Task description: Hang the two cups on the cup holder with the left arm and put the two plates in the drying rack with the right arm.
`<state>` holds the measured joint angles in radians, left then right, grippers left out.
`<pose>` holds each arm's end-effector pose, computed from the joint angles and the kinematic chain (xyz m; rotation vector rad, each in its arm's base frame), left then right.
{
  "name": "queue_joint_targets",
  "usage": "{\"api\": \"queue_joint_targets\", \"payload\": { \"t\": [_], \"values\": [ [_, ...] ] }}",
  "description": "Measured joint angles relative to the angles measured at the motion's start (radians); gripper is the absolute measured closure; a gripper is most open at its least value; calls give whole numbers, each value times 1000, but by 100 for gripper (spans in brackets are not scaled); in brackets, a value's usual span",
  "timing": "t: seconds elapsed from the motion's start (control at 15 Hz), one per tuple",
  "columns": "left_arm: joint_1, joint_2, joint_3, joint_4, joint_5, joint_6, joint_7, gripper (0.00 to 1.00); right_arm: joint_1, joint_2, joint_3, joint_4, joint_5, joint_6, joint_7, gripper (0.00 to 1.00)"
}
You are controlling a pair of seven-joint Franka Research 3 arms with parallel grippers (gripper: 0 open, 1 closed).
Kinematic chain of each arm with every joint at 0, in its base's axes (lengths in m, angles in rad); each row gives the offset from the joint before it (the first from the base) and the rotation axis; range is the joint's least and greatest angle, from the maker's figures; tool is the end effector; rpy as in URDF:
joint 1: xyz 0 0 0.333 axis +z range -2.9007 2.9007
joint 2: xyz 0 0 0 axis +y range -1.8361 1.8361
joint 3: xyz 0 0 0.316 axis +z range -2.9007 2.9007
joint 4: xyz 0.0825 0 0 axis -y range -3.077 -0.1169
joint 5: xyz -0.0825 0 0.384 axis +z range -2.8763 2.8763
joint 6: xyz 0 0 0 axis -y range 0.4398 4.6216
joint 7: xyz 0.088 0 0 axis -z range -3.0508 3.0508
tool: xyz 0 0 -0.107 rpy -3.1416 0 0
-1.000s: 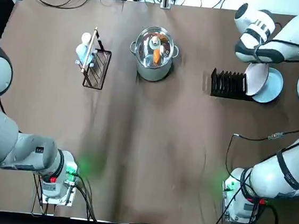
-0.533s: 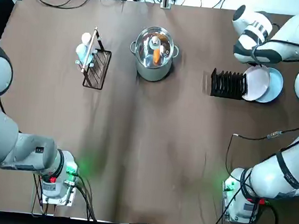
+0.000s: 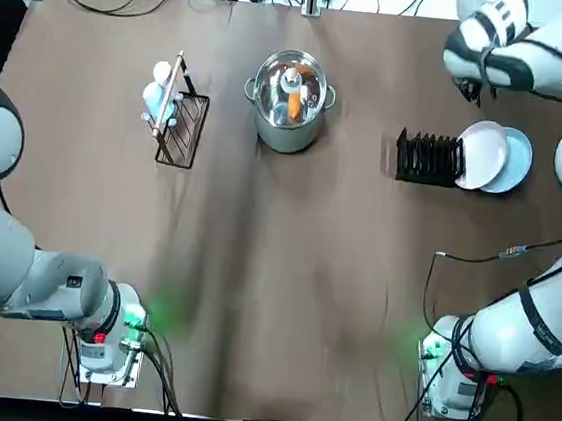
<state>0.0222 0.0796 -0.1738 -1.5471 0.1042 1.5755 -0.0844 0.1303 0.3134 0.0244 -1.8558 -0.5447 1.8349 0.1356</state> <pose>0.5731 -0.0724 0.5921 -3.0435 0.1067 0.0594 0.5936 0.0497 0.3394 2.5704 0.3290 -0.3341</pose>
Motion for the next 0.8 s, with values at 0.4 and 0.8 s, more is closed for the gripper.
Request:
{"api": "queue_joint_targets", "payload": {
  "t": [0.4, 0.8],
  "values": [
    [0, 0, -1, 0, -1, 0, 12, 0, -38, -16, -1, 171, 294, -93, -49, 53],
    [0, 0, -1, 1, -1, 0, 12, 0, -37, -42, 0, 231, 424, -107, -49, 44]
  ]
}}
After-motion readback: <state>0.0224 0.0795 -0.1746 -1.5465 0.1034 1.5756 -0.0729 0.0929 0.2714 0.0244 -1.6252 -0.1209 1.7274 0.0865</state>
